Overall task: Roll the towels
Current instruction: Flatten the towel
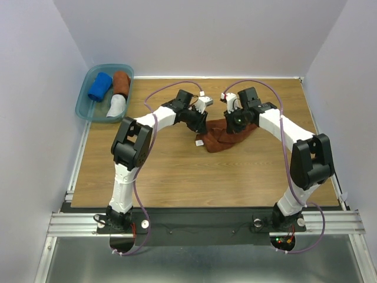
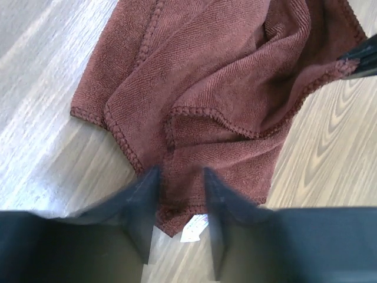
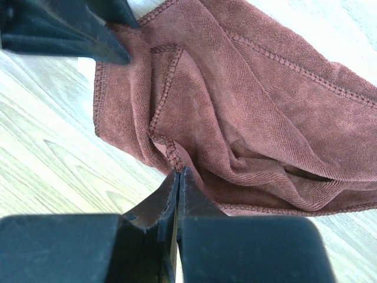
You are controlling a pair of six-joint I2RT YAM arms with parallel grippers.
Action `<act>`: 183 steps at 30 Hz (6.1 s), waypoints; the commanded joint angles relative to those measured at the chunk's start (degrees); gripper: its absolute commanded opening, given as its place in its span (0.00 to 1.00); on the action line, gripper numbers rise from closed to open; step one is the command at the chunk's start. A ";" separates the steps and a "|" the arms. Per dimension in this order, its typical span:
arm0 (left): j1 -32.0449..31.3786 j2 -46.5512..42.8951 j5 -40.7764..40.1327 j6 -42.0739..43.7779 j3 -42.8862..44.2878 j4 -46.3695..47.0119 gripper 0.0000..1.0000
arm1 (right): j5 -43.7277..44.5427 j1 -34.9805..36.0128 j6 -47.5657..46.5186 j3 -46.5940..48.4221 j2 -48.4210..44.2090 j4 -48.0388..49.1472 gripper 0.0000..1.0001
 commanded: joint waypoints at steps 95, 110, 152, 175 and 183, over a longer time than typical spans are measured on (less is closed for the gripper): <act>15.59 22.39 -35.15 13.31 43.05 15.84 0.99 | 9.25 -21.82 11.75 54.03 47.45 27.70 0.96; 15.77 -13.44 -13.75 10.06 11.86 -12.96 0.80 | -10.33 -16.02 -10.20 21.44 13.62 -5.05 0.57; 15.33 -24.28 -14.96 1.44 -14.52 -28.44 0.43 | -5.52 -0.09 -5.47 26.84 23.77 -7.90 0.41; 8.12 4.44 -27.80 6.54 10.85 -29.06 0.22 | -2.24 -7.58 -5.47 -9.04 11.34 -10.35 0.31; 6.45 13.79 -24.21 13.48 38.13 -36.53 0.35 | -11.38 -7.05 -13.02 -12.08 1.40 -24.76 0.39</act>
